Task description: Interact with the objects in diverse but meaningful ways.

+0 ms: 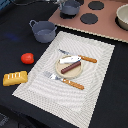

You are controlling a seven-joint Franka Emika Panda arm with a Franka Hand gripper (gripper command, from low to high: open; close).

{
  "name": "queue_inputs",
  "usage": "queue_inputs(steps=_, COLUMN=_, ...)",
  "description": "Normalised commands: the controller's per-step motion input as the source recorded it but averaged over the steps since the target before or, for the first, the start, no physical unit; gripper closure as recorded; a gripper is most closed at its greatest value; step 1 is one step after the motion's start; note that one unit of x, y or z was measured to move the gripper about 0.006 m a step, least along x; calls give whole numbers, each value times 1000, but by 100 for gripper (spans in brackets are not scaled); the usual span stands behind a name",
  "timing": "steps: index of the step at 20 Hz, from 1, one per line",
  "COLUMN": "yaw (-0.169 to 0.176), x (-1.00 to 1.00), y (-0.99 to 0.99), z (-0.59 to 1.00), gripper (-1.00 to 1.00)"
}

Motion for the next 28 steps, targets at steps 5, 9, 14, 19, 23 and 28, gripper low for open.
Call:
queue_inputs(steps=5, yaw=0, x=-96, y=-38, z=-54, gripper=-100)
queue_inputs(steps=9, yaw=0, x=-6, y=-39, z=-55, gripper=-100)
queue_inputs(steps=14, yaw=-1, x=-1, y=-23, z=326, gripper=-100)
queue_inputs(steps=19, yaw=-34, x=9, y=-3, z=1000, gripper=-100)
queue_inputs(steps=23, yaw=-18, x=195, y=-273, z=974, gripper=-100)
queue_inputs(steps=28, yaw=0, x=193, y=-698, z=498, gripper=-100)
